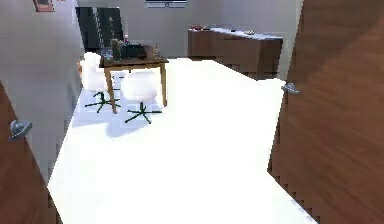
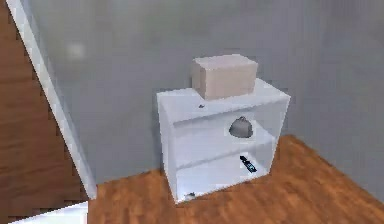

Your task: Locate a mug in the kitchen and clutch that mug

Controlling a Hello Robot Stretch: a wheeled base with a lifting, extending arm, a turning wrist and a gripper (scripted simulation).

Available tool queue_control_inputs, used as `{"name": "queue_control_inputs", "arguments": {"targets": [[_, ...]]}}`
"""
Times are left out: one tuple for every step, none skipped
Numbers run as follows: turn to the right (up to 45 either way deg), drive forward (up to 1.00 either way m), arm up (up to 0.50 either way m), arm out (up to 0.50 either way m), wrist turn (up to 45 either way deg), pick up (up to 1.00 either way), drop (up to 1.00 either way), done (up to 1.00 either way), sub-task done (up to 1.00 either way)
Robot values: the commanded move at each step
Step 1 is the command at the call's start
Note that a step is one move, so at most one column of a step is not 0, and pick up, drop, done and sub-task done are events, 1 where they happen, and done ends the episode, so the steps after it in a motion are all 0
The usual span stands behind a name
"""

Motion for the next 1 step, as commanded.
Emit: {"name": "queue_control_inputs", "arguments": {"targets": [[0.0,1.0,0.0,0.0,0.0,0.0,0.0,0.0,0.0]]}}
